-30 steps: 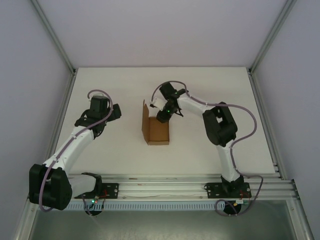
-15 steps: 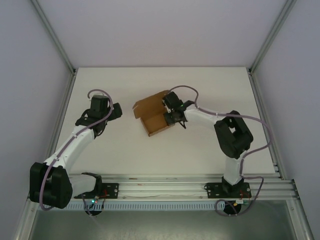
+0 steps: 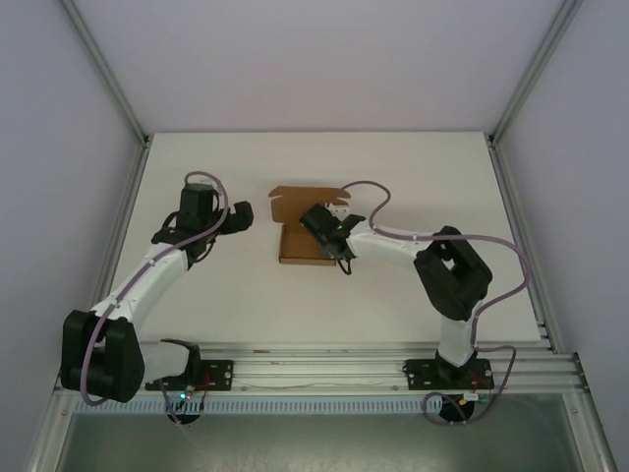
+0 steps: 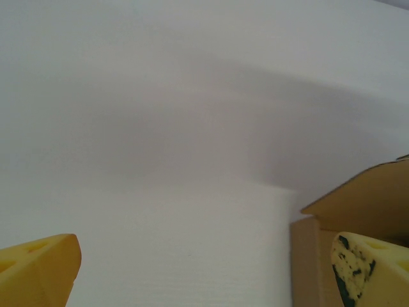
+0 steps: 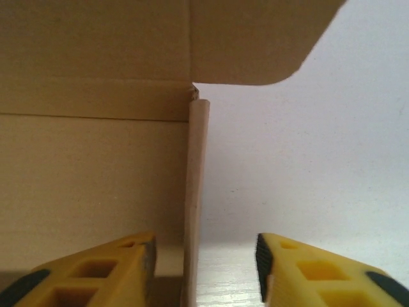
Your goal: Assemble paper box
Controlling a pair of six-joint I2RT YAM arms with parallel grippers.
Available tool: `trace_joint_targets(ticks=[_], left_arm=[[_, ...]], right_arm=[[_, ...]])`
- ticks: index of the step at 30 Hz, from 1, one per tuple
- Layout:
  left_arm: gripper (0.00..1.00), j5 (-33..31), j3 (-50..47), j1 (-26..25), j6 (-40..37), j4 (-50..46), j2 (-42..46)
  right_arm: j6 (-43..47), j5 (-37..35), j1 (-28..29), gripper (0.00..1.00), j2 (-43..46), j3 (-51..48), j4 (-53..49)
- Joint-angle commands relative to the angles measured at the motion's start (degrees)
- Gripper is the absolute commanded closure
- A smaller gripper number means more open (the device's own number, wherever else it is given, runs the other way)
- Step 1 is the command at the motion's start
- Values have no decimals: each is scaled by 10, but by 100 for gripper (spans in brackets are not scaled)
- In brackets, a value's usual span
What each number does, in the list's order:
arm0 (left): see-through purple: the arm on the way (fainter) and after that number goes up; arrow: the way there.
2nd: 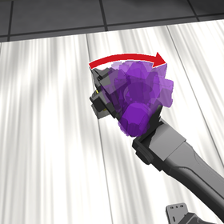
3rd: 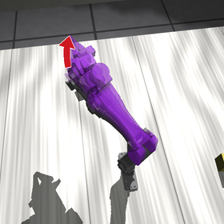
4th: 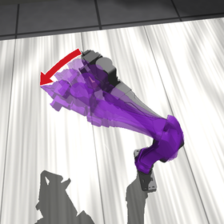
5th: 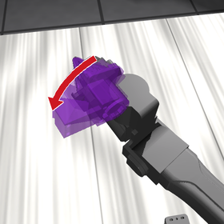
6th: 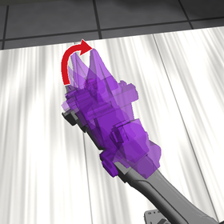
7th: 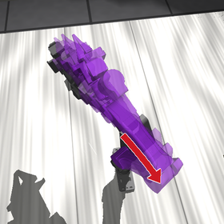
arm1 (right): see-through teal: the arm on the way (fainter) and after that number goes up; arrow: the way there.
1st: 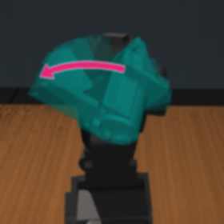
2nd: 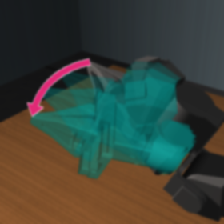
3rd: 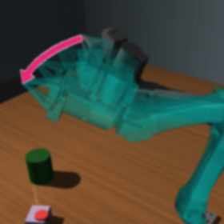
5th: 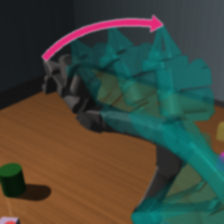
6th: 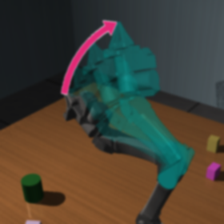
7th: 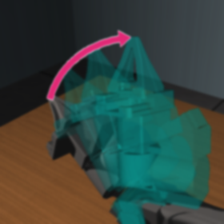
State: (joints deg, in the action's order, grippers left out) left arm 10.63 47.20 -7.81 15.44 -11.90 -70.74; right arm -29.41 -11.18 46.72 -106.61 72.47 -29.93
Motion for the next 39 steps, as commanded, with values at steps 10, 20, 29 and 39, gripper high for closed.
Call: trace_joint_targets(ticks=[10, 20, 29, 39], left_arm=[[0, 292, 115, -2, -282, -19, -94], [13, 212, 293, -45, -417, -181, -252], [54, 169, 374, -66, -435, -250, -328], [95, 100, 359, -87, -398, -222, -316]], right_arm=[[358, 129, -98, 0, 138, 13, 58], [518, 248, -151, 15, 18, 194, -121], [520, 249, -167, 53, -35, 243, -177], [502, 245, -167, 89, -19, 230, -162]])
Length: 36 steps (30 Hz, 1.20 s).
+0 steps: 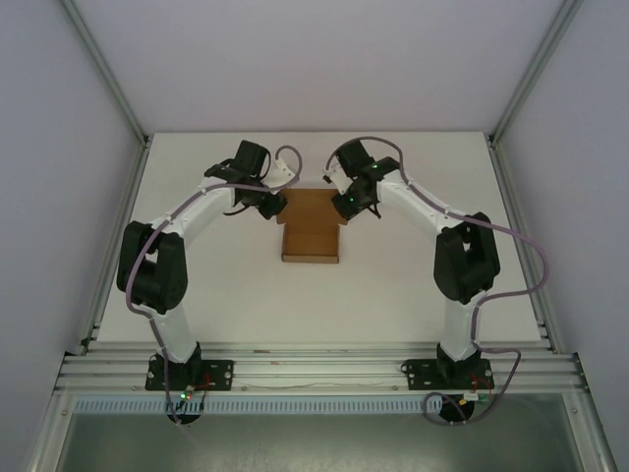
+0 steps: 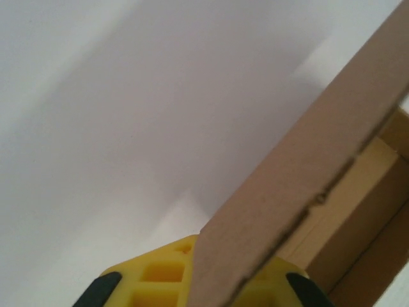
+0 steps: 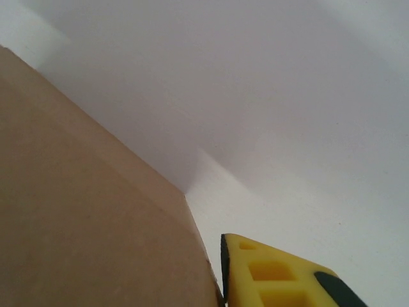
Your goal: Assemble paper box
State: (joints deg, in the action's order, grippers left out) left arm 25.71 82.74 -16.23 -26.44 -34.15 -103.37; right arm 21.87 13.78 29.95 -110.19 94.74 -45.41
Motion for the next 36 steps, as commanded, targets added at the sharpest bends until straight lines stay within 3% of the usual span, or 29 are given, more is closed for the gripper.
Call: trace_joint_targets(ticks=[1, 6, 10, 16, 19, 24, 36], left_arm=[[98, -63, 3, -4, 34, 7, 12], [100, -107, 1, -12, 123, 39, 23], [100, -170, 0, -28, 253, 83, 26], [100, -160, -27, -44, 423, 147, 18], [100, -212, -44, -59, 459, 169, 18], [100, -214, -54, -61, 478, 184, 9], [100, -223, -101, -74, 559, 251, 9]], right_arm=[[-17, -8, 1, 91, 19, 7, -4], [-83, -32, 2, 97, 45, -15, 46], [-172, -42, 9, 99, 65, -36, 104], [-330, -97, 24, 98, 65, -70, 209], [-381, -134, 35, 98, 50, -75, 244], [-427, -154, 43, 97, 26, -64, 264], [-405, -201, 78, 98, 21, -104, 302]])
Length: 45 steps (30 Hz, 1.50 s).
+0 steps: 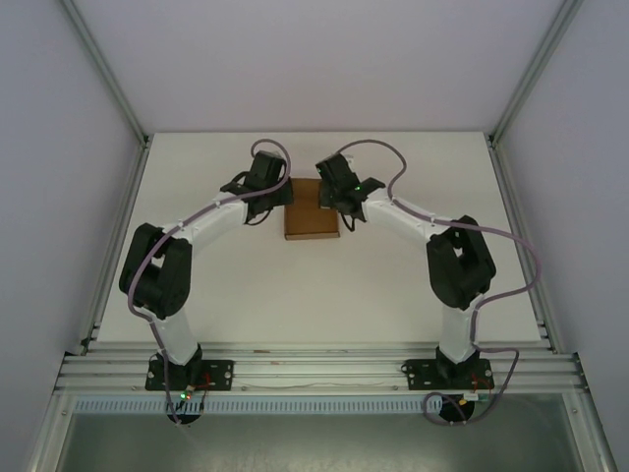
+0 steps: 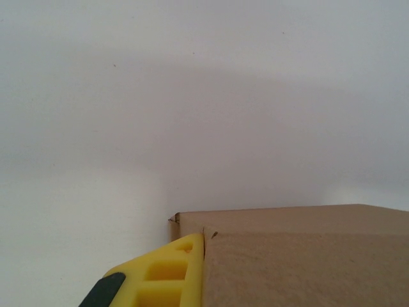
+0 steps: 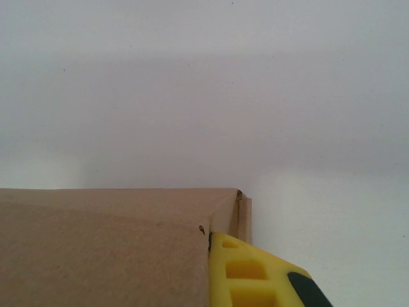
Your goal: Assemble paper box
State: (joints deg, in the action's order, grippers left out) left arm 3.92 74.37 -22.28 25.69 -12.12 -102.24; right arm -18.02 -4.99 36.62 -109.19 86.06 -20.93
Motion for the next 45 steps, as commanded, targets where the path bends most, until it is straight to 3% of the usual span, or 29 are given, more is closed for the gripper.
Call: trace_joint_targets(ticks=[1, 11, 19, 23, 27, 29, 31, 34, 38, 45], left_arm=[[100, -16, -28, -16, 42, 38, -2], [100, -37, -142, -47, 36, 125, 32], [78, -27, -173, -51, 14, 130, 87], [48, -26, -174, -53, 5, 111, 125], [27, -39, -172, -52, -1, 72, 166], [1, -71, -171, -52, 5, 46, 187], [0, -107, -160, -49, 22, 17, 202], [0, -101, -117, -23, 36, -28, 199], [0, -6, -56, 24, 46, -55, 161], [5, 115, -64, 29, 49, -37, 86]], right_arm=[[-3, -13, 14, 98, 15, -28, 67], [17, -67, 25, 98, 46, -124, 128], [48, -90, 37, 97, 71, -201, 170], [65, -103, 49, 97, 81, -232, 182], [72, -104, 56, 94, 91, -259, 206], [75, -104, 57, 94, 94, -269, 211], [81, -104, 58, 94, 99, -282, 224], [88, -104, 60, 92, 104, -296, 238], [99, -100, 61, 91, 104, -299, 250], [96, -112, 76, 85, 105, -293, 256]])
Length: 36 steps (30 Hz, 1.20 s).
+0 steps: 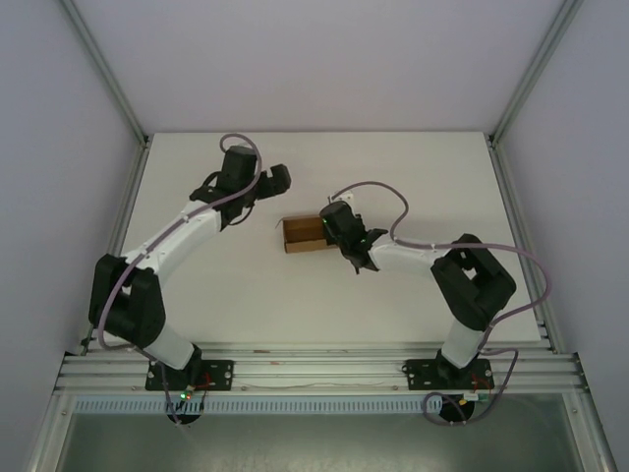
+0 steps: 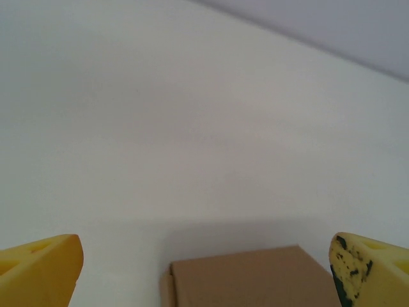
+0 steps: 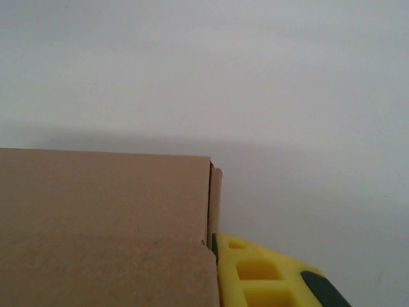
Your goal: Assemble paper box
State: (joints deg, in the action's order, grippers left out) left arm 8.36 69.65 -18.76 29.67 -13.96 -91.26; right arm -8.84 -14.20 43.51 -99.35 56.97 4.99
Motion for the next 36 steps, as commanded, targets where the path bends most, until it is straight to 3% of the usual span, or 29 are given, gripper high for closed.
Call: trace_joint_targets(ticks=[1, 9, 16, 18, 22, 27, 33, 36], left_arm=[[7, 82, -25, -6, 9, -14, -30], [18, 100, -94, -6, 15, 23, -33], [33, 103, -144, -6, 33, 58, -32], [34, 106, -158, -5, 39, 73, -33], [34, 107, -182, -3, 44, 104, -39], [38, 153, -203, 18, 45, 161, -63], [40, 208, -215, 28, 23, 235, -86], [44, 235, -217, 37, 23, 259, -99]], right_arm=[[2, -20, 9, 84, 8, 1, -8], [-18, -9, 17, 82, 18, -20, -25], [-39, 9, 23, 64, 41, -41, -53], [-42, 15, 23, 59, 61, -52, -55], [-39, 17, 22, 38, 89, -68, -93], [-38, -14, 13, 29, 112, -81, -140], [-60, 102, -50, 0, 154, -110, -58], [-88, 169, -91, 0, 153, -107, -25]])
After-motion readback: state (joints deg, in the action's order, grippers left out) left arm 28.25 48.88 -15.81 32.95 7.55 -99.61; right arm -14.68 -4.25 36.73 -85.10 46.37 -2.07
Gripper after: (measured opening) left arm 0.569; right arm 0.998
